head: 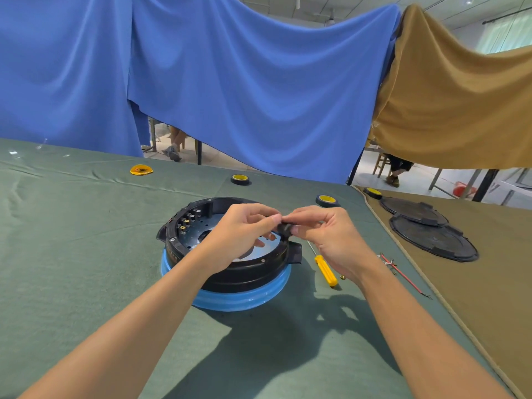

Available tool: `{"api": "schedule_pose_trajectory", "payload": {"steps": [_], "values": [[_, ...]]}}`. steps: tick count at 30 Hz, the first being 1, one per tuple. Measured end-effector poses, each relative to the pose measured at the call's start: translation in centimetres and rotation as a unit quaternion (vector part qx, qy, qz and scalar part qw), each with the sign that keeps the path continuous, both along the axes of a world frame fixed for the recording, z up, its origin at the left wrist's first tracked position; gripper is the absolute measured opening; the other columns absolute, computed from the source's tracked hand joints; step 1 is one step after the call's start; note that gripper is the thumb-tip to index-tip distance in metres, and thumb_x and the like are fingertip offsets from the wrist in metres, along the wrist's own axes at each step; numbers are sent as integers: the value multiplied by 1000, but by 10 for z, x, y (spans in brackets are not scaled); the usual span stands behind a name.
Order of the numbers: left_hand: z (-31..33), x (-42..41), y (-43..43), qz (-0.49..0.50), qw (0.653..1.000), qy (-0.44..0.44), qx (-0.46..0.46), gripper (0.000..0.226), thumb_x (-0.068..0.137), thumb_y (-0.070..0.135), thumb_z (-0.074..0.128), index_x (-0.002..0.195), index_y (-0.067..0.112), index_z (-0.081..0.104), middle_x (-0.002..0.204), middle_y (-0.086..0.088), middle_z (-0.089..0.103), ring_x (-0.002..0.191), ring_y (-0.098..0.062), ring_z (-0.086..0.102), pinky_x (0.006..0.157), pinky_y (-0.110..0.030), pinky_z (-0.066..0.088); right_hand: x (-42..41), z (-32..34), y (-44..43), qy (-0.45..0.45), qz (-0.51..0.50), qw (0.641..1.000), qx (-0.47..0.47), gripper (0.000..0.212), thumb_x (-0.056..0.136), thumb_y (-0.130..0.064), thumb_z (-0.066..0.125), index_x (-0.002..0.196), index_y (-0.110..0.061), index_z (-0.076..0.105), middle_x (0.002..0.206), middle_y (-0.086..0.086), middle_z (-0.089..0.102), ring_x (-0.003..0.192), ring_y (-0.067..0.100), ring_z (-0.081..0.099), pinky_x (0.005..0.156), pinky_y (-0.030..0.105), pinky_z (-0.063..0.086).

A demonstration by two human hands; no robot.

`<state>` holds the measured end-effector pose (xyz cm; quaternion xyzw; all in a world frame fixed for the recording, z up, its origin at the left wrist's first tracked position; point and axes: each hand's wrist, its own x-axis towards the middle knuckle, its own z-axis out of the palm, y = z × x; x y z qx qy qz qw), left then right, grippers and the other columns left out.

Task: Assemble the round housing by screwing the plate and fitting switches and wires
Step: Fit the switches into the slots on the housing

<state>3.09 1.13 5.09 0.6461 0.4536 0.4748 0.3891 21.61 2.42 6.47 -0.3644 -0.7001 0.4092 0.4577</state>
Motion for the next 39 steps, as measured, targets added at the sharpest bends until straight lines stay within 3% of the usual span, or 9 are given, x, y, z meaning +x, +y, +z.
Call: {"api": "schedule_pose_trajectory", "payload": {"steps": [5,7,12,16,19,22,26,32,39], "values": [[-1,-1,2,-1,999,-40,-26,17,90,14,70,106,9,73,84,-9,76,78,-20,72,78,-37,50,-8,-4,3,-5,-52,999,7,22,84,4,68,86,-17,74,81,-3,75,79,11,73,66,16,54],[-1,-2,3,10,997,-64,-29,15,88,9,71,102,6,72,82,-11,76,77,-25,74,75,-31,55,-12,-5,4,-23,-77,997,20,22,85,2,68,84,-18,76,80,-3,75,78,11,72,65,18,55],[0,-2,4,59,995,-70,-31,11,87,8,72,97,5,71,78,-9,76,73,-22,73,64,-25,57,-9,1,4,-97,-16,995,12,25,89,-8,66,111,-18,72,110,-8,69,92,9,70,76,23,58],[0,-2,5,75,996,-45,-33,9,88,14,73,96,10,72,78,-5,76,76,-24,73,73,-32,59,-2,3,4,-149,14,989,-6,44,79,-15,79,120,-21,67,109,-12,70,95,3,69,79,18,56],[-1,0,6,80,996,-23,-43,15,89,11,71,104,7,71,83,-6,76,78,-20,73,73,-31,60,-1,1,7,-179,-42,982,37,36,73,-18,84,106,-26,71,95,-12,73,84,-2,70,70,12,53],[-4,-1,7,98,993,47,-50,19,89,7,71,107,12,70,91,-1,74,88,-19,69,76,-35,59,6,-2,14,-202,-135,967,73,32,71,-28,85,101,-26,72,94,-12,72,84,0,68,79,18,52],[-7,1,9,80,983,154,-54,17,86,14,74,102,18,75,87,6,73,82,-9,67,61,-16,45,6,-10,17,-227,-143,962,40,37,69,-33,86,102,-25,72,98,-8,72,90,2,67,87,28,54],[-7,3,8,71,971,225,-47,18,89,17,71,106,19,77,98,1,76,90,-15,68,81,-26,52,2,-6,19,-275,-133,951,54,44,70,-36,84,109,-19,74,96,-9,73,84,-4,65,73,10,48],[-8,2,11,81,972,213,-53,18,87,16,73,105,20,77,91,3,76,88,-15,68,75,-25,50,-5,2,18,-317,-129,936,85,42,72,-33,84,109,-17,75,99,-2,75,92,10,67,89,30,53]]}}
